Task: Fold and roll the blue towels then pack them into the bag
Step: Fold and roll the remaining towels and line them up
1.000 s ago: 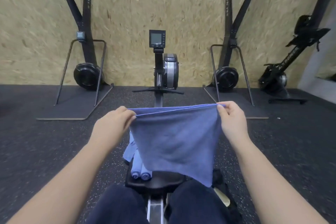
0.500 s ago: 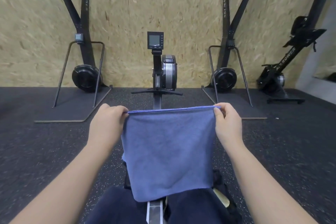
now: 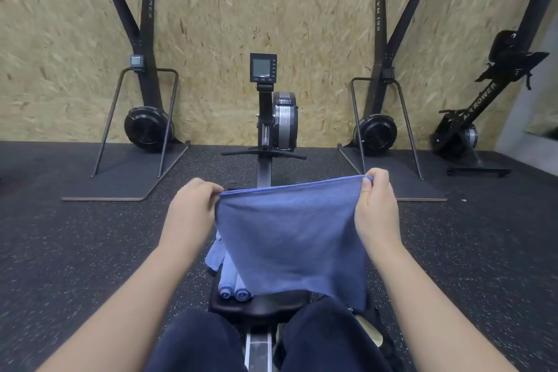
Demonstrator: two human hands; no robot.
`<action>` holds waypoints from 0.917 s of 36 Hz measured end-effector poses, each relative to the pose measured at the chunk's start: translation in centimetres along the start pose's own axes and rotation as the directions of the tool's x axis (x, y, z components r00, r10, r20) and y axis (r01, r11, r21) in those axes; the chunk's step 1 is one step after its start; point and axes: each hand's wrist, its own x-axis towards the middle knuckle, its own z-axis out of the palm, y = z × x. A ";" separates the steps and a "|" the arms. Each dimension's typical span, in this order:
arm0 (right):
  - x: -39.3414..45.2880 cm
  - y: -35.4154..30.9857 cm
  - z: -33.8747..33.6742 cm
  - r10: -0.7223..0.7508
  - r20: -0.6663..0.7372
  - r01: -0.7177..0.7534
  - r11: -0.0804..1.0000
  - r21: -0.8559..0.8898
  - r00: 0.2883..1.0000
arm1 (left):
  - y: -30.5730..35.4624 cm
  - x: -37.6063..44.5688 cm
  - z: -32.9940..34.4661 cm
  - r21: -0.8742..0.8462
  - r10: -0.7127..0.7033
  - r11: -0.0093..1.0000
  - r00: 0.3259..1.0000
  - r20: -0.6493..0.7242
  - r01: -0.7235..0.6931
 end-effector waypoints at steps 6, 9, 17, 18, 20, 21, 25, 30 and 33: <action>-0.2 -0.1 -0.2 0.041 -0.068 -0.049 0.992 -0.116 0.997 | 0.4 -0.1 0.3 -0.114 -0.057 0.992 0.998 -0.009 0.056; -0.6 -0.4 -0.4 0.105 0.007 -0.105 0.994 -0.009 0.994 | 0.2 0.2 0.4 -0.171 -0.122 0.977 0.992 0.025 0.125; -1.7 -1.8 0.3 0.245 -0.002 -0.240 0.952 0.192 0.970 | 1.1 -0.6 0.5 -0.602 -0.330 0.710 0.928 0.175 0.366; -1.7 -2.0 0.4 0.272 0.010 -0.268 0.940 0.210 0.962 | 1.2 -0.7 0.4 -0.642 -0.351 0.661 0.916 0.194 0.389; -1.5 -2.3 0.5 0.326 0.059 -0.331 0.912 0.241 0.943 | 1.4 -1.0 0.1 -0.708 -0.385 0.563 0.893 0.231 0.426; -1.4 -2.5 0.5 0.343 0.089 -0.355 0.902 0.247 0.935 | 1.6 -1.1 -0.2 -0.739 -0.400 0.509 0.882 0.251 0.441; -1.5 -3.5 0.7 0.305 0.177 -0.342 0.908 0.243 0.936 | 3.6 -1.4 -1.8 -0.837 -0.382 0.267 0.850 0.363 0.477; -2.6 -6.2 0.3 0.180 0.290 -0.260 0.928 0.266 0.940 | 6.0 -2.3 -3.9 -0.854 -0.236 0.237 0.880 0.411 0.463; -3.4 -7.9 0.0 0.085 0.343 -0.197 0.931 0.307 0.935 | 6.9 -3.0 -4.6 -0.836 -0.147 0.316 0.894 0.424 0.449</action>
